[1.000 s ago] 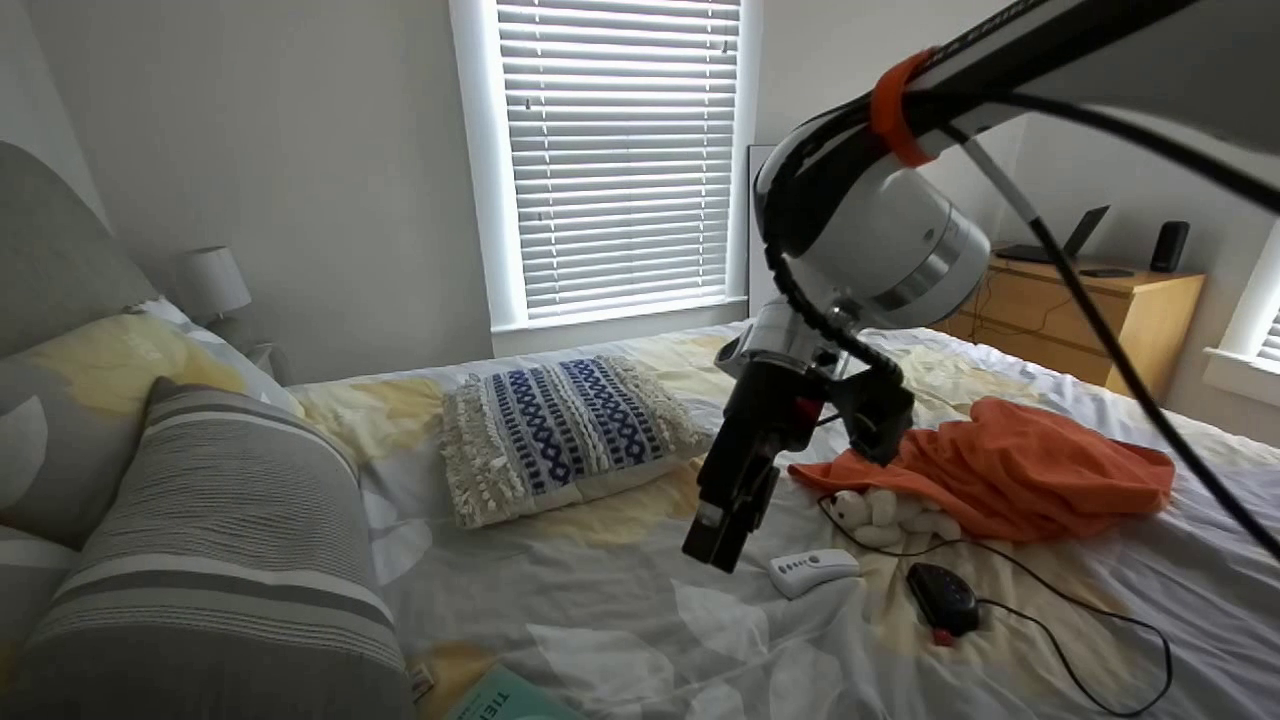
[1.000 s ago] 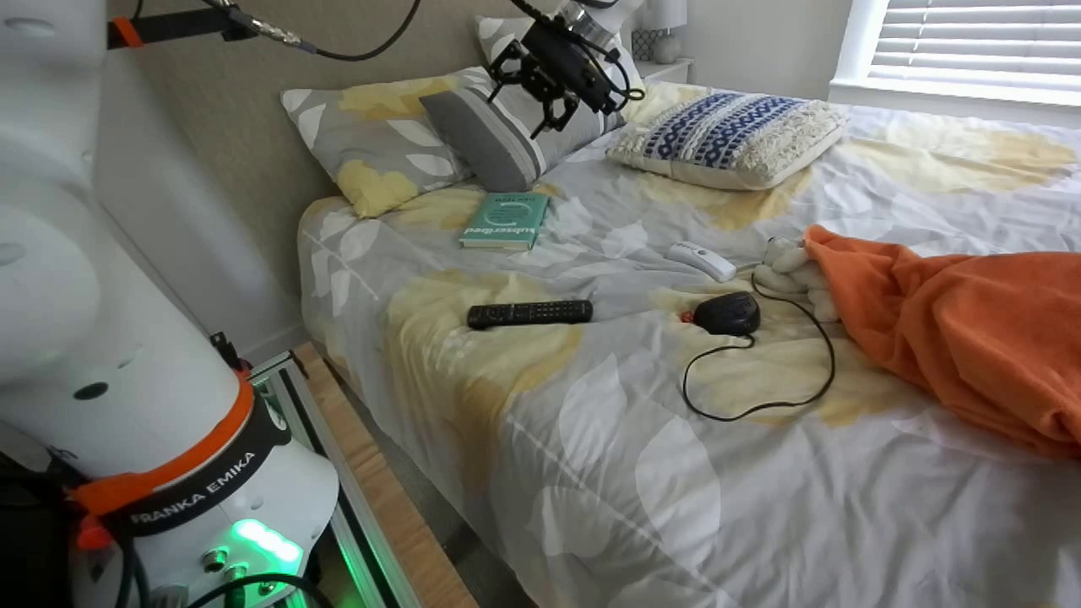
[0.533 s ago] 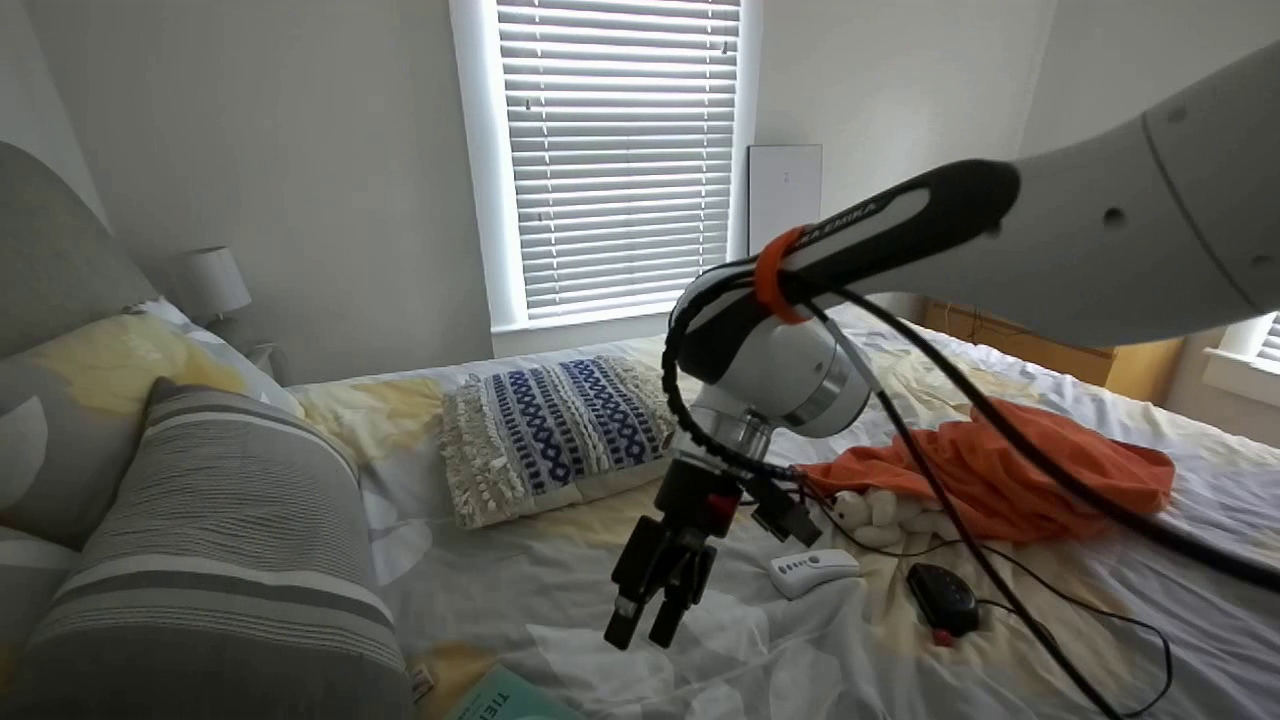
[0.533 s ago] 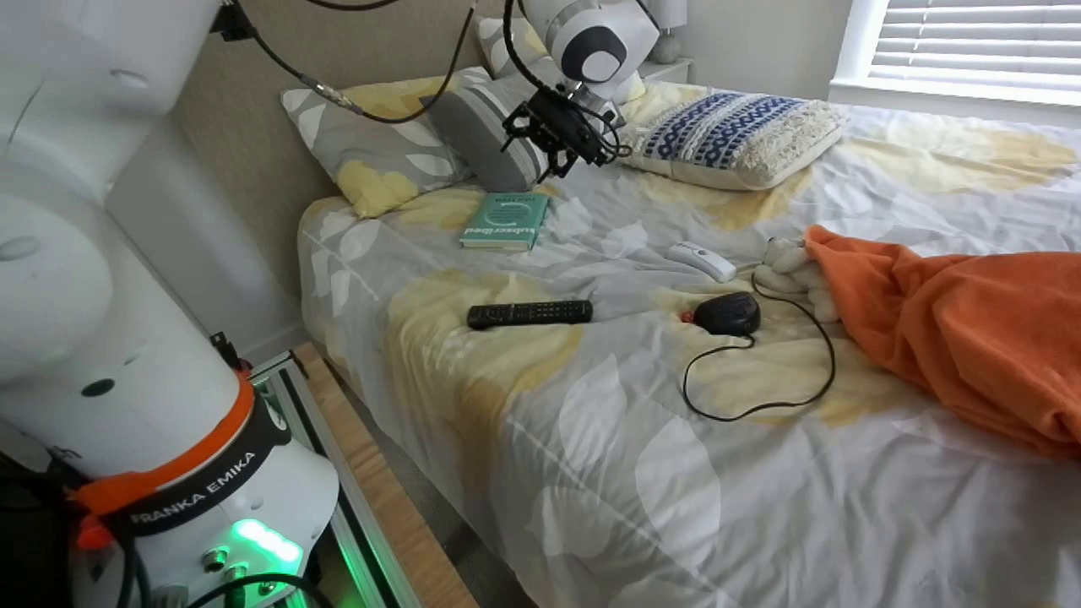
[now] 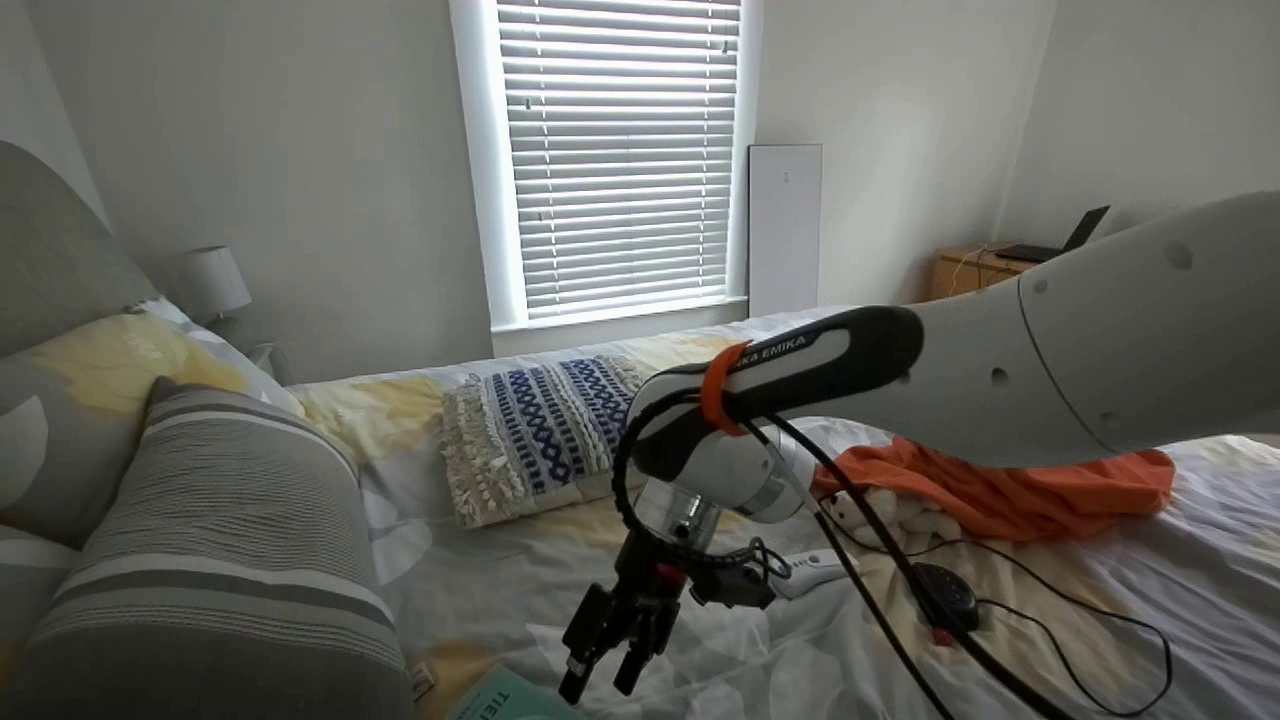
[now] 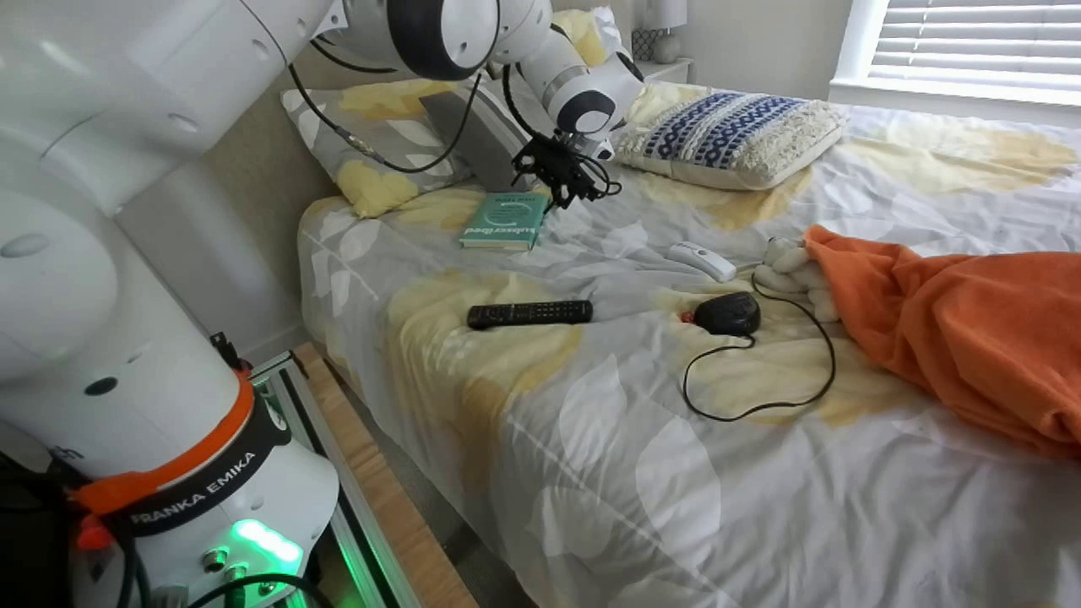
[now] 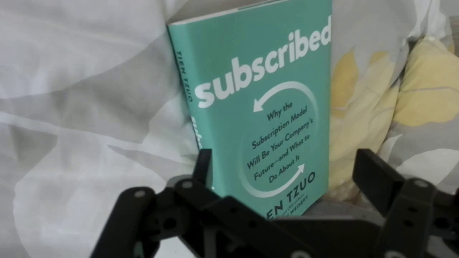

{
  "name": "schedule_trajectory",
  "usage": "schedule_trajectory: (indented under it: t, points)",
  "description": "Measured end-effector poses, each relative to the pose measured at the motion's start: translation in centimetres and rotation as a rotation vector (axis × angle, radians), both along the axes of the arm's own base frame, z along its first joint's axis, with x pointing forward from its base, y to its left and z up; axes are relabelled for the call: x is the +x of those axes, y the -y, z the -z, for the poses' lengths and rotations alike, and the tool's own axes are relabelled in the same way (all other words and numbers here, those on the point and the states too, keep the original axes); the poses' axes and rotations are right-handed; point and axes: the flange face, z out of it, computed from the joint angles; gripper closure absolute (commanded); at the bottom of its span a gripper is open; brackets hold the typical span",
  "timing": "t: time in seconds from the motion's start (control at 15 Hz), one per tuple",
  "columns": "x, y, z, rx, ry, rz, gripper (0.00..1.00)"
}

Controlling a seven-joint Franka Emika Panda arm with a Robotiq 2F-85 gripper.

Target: Flip the book over on the bed

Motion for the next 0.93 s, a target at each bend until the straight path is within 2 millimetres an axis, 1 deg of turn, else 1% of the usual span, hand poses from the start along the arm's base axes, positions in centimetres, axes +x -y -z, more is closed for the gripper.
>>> schedule_trajectory:
  t: [0.13,0.27,0.73,0.93]
  points:
    - [0.2,-0.4,1.2,0.003,-0.002,-0.017,0.0]
    - [0.4,-0.5,1.8,0.006,0.001,-0.019,0.0]
    - [0.9,-0.5,1.5,0.009,0.016,-0.016,0.0]
    - [1.1,-1.3,2.6,0.015,0.038,0.002,0.0]
